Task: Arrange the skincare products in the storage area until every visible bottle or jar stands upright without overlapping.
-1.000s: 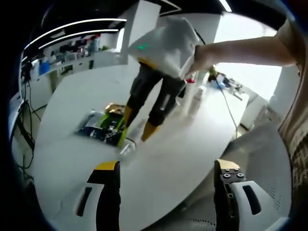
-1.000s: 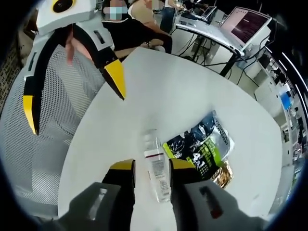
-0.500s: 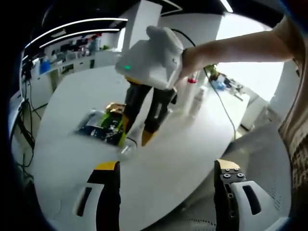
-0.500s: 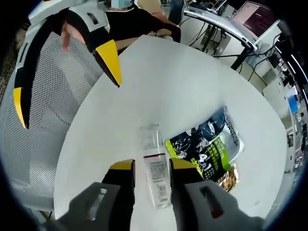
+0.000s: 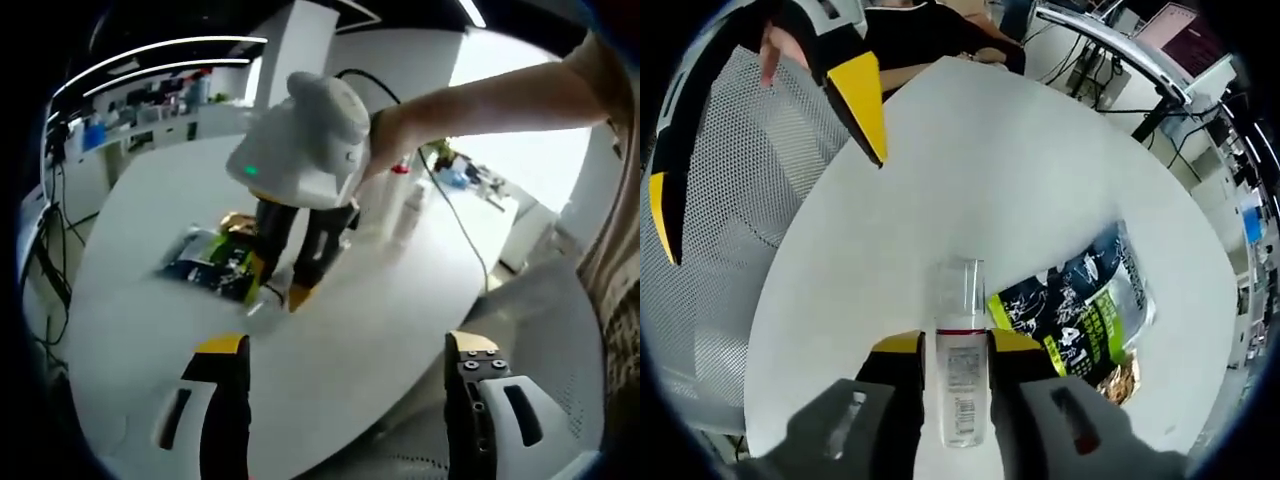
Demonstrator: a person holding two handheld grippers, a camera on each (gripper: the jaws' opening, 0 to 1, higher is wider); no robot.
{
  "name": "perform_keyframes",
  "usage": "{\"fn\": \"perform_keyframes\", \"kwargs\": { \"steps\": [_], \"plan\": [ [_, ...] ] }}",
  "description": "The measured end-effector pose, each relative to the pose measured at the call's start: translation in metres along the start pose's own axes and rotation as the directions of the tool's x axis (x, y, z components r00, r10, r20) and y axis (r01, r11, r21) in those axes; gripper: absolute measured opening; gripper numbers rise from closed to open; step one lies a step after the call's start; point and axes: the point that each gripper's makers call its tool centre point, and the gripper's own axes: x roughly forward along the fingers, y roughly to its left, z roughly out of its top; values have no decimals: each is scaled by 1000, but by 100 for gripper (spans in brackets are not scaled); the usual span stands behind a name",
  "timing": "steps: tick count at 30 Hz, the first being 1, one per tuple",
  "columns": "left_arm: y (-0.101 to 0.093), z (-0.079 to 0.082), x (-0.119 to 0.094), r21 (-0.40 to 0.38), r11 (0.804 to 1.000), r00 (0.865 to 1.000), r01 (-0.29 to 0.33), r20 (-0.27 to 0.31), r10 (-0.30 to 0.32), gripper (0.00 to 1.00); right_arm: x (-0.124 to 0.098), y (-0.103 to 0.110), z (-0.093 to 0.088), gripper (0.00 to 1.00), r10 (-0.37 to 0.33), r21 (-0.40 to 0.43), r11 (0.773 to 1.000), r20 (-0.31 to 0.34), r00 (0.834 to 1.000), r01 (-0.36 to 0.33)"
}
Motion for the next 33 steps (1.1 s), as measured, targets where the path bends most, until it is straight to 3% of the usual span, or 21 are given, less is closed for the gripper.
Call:
{"fn": "perform_keyframes", "kwargs": {
  "steps": [15, 24, 33],
  "plan": [
    [0, 0, 0, 0, 1000, 1000, -1, 0, 1, 77, 3, -3, -2, 20, -6, 48, 999, -1, 1000, 6],
    [1, 1, -1, -9, 1000, 1000, -1, 11, 1, 77, 1, -4, -7, 20, -38, 127, 991, 19, 999, 35],
    [-1, 3, -2, -2, 1000, 1000, 4, 17, -4, 76, -22, -2, -1, 20, -117, 323, 944, 149, 982, 64]
  ]
}}
